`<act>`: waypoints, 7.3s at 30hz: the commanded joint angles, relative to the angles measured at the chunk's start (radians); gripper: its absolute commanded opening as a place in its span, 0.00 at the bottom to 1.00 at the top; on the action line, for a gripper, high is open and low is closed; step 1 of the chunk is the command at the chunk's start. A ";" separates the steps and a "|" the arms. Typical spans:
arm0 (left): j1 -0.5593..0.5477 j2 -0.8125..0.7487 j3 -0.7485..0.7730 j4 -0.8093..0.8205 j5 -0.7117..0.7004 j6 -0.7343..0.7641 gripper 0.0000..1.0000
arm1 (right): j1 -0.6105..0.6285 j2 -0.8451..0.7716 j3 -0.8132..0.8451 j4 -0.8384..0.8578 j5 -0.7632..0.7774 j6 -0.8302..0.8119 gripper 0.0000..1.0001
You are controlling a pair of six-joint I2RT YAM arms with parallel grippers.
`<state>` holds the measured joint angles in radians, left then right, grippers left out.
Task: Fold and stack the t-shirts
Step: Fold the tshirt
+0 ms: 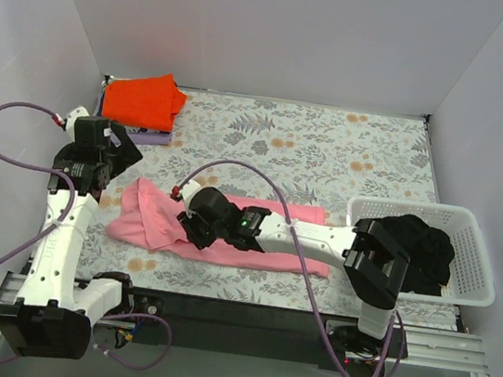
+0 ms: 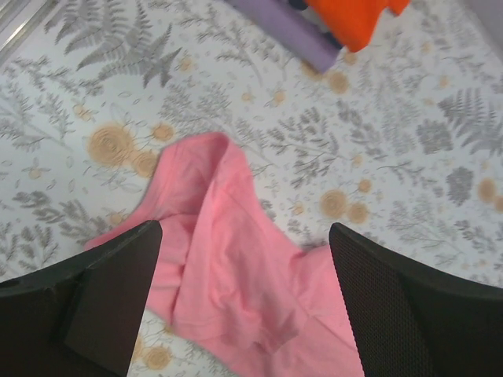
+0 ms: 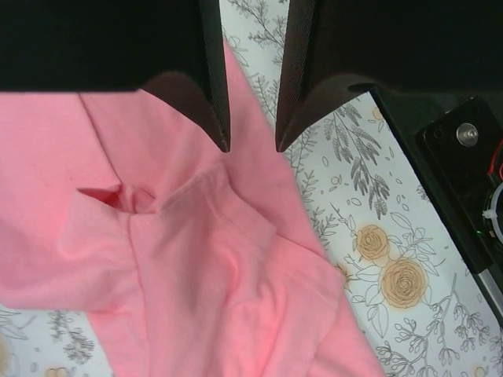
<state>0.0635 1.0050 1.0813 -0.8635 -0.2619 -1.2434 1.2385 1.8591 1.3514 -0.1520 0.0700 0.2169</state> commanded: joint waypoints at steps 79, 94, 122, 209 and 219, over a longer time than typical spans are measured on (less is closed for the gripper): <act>-0.145 0.489 -0.301 0.515 0.363 -0.102 0.93 | -0.617 -0.311 -0.606 -0.058 0.005 0.055 0.33; -0.344 1.040 0.262 0.515 0.291 -0.001 0.93 | -0.498 -0.402 -0.681 -0.184 0.016 0.205 0.33; -0.475 1.204 0.893 0.273 0.306 0.124 0.96 | -0.212 -0.523 -0.551 -0.348 0.209 0.308 0.33; -0.570 0.037 -0.469 0.508 0.366 -0.180 0.93 | -0.257 -0.634 -0.772 -0.124 0.094 0.464 0.37; -0.587 -0.016 -0.475 0.397 0.326 -0.172 0.92 | -0.258 -0.607 -0.793 -0.138 0.109 0.484 0.37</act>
<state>-0.5129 1.0260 0.6151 -0.4095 0.1024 -1.4128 0.9863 1.2583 0.5735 -0.2966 0.1730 0.6823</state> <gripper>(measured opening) 0.925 0.370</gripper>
